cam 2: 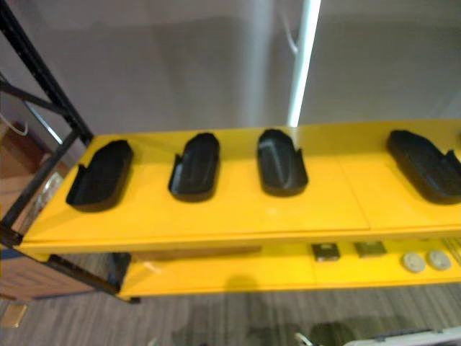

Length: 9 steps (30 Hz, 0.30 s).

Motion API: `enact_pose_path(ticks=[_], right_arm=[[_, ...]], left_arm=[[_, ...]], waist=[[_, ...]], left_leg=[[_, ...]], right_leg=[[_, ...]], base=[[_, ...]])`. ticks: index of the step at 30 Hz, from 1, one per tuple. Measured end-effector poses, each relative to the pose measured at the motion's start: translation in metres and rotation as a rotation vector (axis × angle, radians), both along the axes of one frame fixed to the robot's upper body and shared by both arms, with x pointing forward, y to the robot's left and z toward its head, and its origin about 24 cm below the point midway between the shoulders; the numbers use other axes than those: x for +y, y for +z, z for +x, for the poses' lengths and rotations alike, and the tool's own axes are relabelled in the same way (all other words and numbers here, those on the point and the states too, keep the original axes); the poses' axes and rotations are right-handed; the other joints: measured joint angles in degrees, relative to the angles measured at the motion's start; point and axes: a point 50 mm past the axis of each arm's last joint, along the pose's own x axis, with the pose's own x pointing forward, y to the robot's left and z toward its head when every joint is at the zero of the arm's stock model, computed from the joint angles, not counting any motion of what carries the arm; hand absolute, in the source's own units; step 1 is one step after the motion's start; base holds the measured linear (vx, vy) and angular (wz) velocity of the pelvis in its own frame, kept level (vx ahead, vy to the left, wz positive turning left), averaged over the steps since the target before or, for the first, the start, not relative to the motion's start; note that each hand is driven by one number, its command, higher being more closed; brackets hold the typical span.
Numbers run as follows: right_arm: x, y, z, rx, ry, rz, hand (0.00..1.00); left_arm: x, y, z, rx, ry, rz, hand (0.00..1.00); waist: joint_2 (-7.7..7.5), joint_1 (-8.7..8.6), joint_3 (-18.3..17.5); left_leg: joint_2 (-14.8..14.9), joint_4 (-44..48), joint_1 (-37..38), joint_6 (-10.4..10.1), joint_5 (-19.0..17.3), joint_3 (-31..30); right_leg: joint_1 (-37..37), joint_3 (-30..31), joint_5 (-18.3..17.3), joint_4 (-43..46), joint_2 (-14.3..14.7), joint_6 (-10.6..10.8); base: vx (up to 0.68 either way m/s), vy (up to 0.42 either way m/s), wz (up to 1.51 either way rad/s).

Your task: Walk over and take plastic housings, then place them on the shelf

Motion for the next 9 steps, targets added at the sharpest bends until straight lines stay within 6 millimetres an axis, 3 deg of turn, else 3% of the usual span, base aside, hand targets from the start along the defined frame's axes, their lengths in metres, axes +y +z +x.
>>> enact_pose_path(ticks=[9], right_arm=[[0.003,0.0,0.003,-0.018,0.004,-0.002,0.0]], left_arm=[[0.001,0.001,0.015,0.012,-0.107,0.012,0.0]], waist=[[-0.28,-0.03,0.2]], left_leg=[[-0.6,0.0,-0.2,0.1,0.0,-0.4]], right_leg=[[-0.2,-0.4,-0.3,0.2,-0.3,0.4]], base=[[0.0,-0.002,0.02]])
